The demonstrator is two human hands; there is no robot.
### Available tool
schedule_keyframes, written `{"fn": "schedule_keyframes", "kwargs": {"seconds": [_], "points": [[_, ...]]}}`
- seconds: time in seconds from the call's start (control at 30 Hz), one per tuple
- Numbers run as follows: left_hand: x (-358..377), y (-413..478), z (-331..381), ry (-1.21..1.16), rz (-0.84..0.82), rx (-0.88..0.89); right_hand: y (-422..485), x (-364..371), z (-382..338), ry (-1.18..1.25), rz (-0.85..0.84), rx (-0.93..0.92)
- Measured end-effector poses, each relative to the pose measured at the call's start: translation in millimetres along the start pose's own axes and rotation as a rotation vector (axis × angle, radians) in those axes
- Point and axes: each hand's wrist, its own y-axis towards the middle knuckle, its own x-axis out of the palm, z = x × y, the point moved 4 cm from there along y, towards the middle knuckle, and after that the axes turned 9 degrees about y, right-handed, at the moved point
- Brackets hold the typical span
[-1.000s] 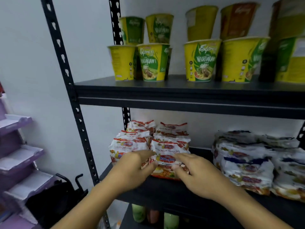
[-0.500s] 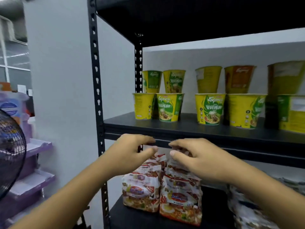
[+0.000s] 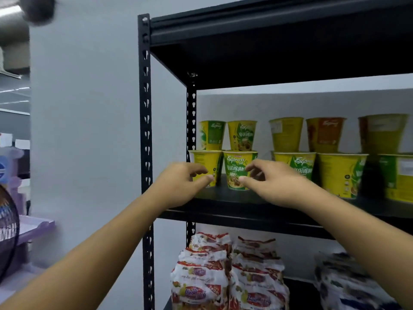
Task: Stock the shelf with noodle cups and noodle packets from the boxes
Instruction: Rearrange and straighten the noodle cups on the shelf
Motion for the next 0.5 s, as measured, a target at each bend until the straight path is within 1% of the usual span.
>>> {"fn": "schedule_keyframes", "kwargs": {"seconds": [0.1, 0.27, 0.4, 0.5], "points": [[8, 12, -19, -0.005, -0.024, -0.033, 10, 11, 4, -0.040, 0.010, 0.055], [28, 23, -37, 0.049, -0.077, 0.001, 14, 23, 14, -0.106, 0.017, 0.120], [39, 22, -43, 0.093, -0.162, 0.035, 12, 27, 19, -0.105, -0.035, 0.160], [39, 23, -43, 0.092, -0.177, 0.055, 11, 28, 19, -0.122, -0.050, 0.152]]}}
